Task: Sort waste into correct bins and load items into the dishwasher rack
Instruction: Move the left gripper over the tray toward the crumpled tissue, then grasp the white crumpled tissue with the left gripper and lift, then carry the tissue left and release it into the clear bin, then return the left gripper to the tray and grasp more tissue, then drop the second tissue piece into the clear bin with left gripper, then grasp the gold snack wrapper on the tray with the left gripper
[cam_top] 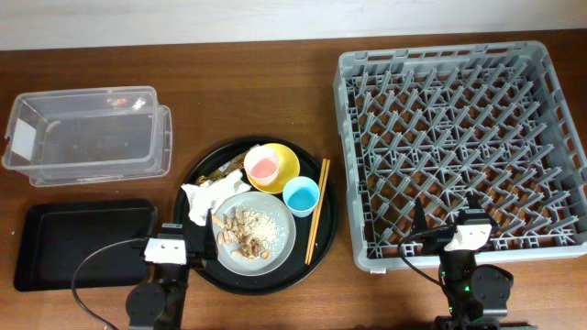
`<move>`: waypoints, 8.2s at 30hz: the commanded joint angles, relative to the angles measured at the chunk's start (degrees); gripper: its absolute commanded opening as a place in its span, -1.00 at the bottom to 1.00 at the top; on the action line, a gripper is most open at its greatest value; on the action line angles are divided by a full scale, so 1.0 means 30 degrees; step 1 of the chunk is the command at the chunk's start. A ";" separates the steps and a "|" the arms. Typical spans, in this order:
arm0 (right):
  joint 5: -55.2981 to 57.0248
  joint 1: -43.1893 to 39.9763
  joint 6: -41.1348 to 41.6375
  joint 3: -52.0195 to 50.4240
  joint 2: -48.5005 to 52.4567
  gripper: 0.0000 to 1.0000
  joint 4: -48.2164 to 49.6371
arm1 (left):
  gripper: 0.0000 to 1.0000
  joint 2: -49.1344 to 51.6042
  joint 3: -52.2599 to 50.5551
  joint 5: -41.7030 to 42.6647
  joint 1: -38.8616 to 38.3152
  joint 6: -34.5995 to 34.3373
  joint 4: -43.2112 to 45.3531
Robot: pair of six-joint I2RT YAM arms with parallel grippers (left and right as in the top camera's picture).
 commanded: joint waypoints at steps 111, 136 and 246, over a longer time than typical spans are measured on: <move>0.0153 -0.0131 0.0015 -0.0138 -0.0102 0.97 -0.0058 | -0.99 3.5955 3.2756 0.0022 -0.2863 -0.1923 -2.5332; 0.0160 -0.0124 0.0015 -0.0138 -0.0102 0.97 -0.0058 | -0.99 3.3587 3.4549 -0.0641 0.8116 -1.0302 -1.5293; 0.0153 -0.0124 0.0022 -0.0138 -0.0109 0.97 -0.0058 | 0.46 3.0979 2.5711 0.1399 -0.0277 -2.0640 -1.8622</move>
